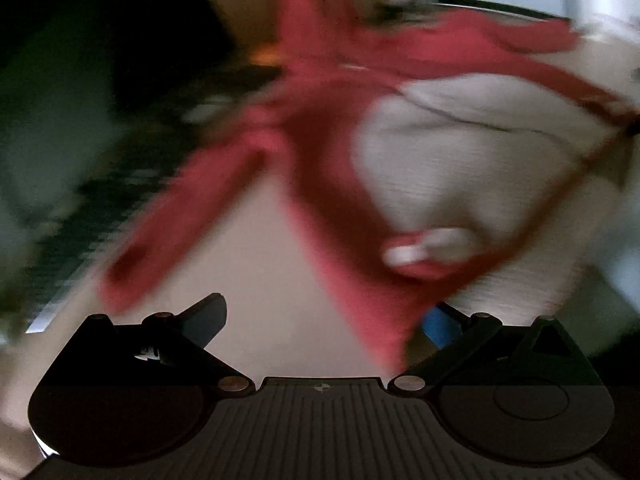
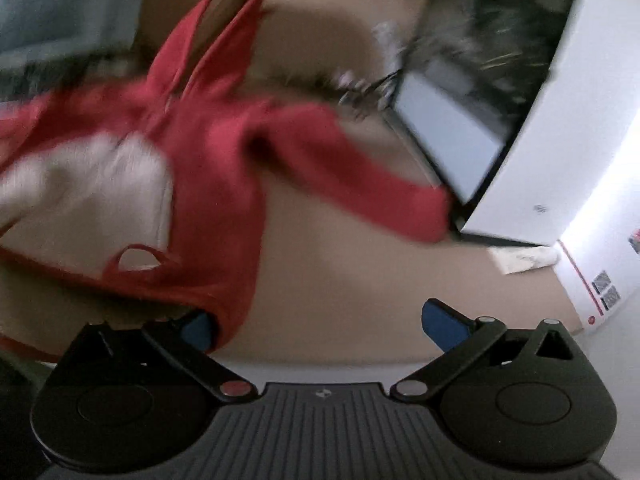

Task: Fold clothes

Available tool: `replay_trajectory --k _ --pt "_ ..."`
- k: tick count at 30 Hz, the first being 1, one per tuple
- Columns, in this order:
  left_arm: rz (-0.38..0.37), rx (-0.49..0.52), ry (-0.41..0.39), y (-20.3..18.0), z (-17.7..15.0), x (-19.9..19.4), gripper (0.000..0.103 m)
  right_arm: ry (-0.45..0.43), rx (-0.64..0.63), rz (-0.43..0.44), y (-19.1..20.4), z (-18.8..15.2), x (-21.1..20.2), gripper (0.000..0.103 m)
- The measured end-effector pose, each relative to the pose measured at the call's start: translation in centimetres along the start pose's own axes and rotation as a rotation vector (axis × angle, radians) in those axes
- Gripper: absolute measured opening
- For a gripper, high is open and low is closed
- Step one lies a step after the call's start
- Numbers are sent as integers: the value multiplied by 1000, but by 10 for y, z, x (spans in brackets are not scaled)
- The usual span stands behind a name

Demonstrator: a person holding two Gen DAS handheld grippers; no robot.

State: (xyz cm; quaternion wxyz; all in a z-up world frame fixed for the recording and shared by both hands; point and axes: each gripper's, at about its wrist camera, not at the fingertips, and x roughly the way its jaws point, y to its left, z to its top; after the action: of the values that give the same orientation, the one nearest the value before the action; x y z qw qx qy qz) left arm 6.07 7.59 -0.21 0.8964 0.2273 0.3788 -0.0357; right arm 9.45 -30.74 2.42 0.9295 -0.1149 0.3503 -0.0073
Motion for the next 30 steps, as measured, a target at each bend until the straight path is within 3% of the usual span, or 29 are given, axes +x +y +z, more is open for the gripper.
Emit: replay_trajectory --k 2,6,7,9,11,14,16,19,22,24,29,30 --pt "54 -54 -2 16 2 -4 103 26 -20 17 -4 2 -2 103" --pt "2 -53 61 18 -3 -13 103 128 -62 93 2 -11 12 103" --pt "-15 -45 75 14 -6 -14 103 151 -58 130 3 -13 15 103" --pt "-52 -35 100 8 -13 -16 103 175 12 314 -9 -10 12 103" --pt "-145 -59 134 10 -15 -16 103 126 86 427 -23 4 3 103" --pt "-343 -194 128 28 -2 -18 103 17 178 457 -34 35 6 103" --pt "-418 -274 83 36 17 -16 103 -29 242 481 -33 54 20 103" --pt "-487 -367 -5 35 55 -1 103 -31 353 593 -10 74 63 103" --pt "-472 -403 -49 19 89 35 103 73 384 668 24 77 109 103" --pt "-444 -427 4 4 103 63 103 161 369 646 44 71 128 103" --pt "-381 -511 150 -18 104 99 103 134 369 596 55 64 127 103" --pt "-367 -529 149 -20 101 99 103 137 363 589 57 65 127 103"
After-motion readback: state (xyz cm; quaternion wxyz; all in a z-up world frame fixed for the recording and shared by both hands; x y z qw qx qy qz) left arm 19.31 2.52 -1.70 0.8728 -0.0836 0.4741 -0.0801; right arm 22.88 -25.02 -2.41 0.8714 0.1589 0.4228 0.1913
